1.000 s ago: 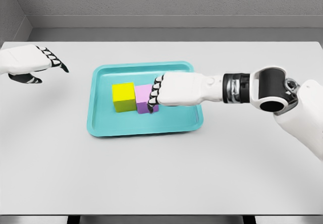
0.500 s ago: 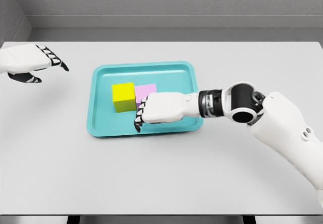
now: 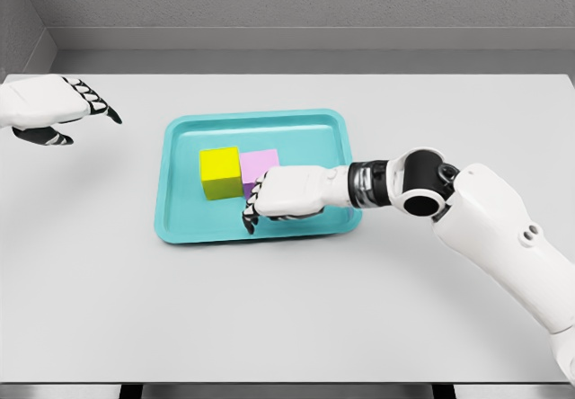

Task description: Push two cubes

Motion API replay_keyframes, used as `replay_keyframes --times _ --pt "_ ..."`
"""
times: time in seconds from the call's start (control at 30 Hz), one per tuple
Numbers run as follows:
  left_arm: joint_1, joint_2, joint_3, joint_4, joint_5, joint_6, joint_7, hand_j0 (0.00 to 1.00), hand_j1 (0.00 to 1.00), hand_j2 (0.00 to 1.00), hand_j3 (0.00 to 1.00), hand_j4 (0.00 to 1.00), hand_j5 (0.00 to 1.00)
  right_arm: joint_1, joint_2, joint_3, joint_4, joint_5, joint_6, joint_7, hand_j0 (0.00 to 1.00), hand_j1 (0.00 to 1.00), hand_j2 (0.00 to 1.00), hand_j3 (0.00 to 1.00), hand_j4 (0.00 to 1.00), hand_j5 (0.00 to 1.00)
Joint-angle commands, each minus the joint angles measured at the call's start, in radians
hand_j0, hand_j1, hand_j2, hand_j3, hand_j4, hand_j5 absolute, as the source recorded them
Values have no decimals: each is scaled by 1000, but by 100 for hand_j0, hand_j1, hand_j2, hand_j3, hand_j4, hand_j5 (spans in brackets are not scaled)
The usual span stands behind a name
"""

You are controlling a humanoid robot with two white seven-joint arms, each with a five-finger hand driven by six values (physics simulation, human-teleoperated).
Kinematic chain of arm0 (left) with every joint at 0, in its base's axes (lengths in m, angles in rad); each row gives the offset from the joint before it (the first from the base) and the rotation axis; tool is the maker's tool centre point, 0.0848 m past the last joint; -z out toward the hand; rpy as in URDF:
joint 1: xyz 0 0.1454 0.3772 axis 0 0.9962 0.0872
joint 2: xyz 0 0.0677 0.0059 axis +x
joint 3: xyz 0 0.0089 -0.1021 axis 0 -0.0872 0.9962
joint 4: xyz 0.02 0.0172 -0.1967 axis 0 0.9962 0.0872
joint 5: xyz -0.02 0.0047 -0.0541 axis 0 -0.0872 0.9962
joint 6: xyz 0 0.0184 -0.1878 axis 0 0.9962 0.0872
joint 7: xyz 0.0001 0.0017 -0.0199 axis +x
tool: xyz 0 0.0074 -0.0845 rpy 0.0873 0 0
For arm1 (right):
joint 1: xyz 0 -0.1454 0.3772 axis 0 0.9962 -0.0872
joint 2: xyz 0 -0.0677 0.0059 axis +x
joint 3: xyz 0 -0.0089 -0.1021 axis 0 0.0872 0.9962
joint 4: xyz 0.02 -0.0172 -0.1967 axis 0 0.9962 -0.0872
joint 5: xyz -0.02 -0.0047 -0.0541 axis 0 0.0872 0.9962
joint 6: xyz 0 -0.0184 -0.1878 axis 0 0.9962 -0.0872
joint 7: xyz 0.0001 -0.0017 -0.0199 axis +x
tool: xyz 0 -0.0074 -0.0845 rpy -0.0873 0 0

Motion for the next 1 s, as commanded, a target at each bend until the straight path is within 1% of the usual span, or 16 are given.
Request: replay_keyframes --times 0.0,0.2,0.37,0.47,0.53,0.6,0.63,0.67,0.73,0.77,0.83,0.93,0.97 --pt "0 3 2 0 4 2 0 79 79 79 79 79 79 0 8 1 12 0 3 0 55 55 55 55 55 55" --pt "0 3 2 0 4 2 0 79 79 79 79 79 79 0 16 1 24 11 3 0 55 55 55 55 55 55" --pt "0 1 2 0 4 2 0 79 79 79 79 79 79 -11 25 -1 61 12 3 0 55 55 55 55 55 55" --pt "0 1 2 0 4 2 0 79 79 79 79 79 79 -21 44 -1 86 14 3 0 55 55 55 55 55 55" --pt "0 1 2 1 4 2 0 85 85 85 85 85 85 -23 47 1 98 14 3 0 55 55 55 55 55 55" --pt "0 1 2 1 6 2 3 99 99 99 99 99 99 -25 48 -1 122 15 3 0 55 55 55 55 55 55" --pt "0 1 2 1 9 2 4 100 100 100 100 100 100 -25 56 -1 122 15 3 0 55 55 55 55 55 55" --pt "2 4 2 3 32 2 4 100 100 100 100 100 100 -25 57 1 118 18 3 0 55 55 55 55 55 55" --pt "2 6 2 7 42 2 4 100 100 100 100 100 100 -21 59 1 89 20 3 0 55 55 55 55 55 55" --pt "3 6 2 9 49 2 4 100 100 100 100 100 100 -15 48 1 53 18 3 0 55 55 55 55 55 55" --pt "3 10 2 13 45 2 4 100 100 100 100 100 100 -11 25 1 9 14 3 0 55 55 55 55 55 55" --pt "9 26 2 24 45 2 4 100 100 100 100 100 100 -11 -1 -1 -17 4 3 0 55 55 55 55 55 55" --pt "11 41 2 23 47 2 4 100 100 100 100 100 100 -11 -15 -5 -45 1 3 0 55 55 55 55 55 55"
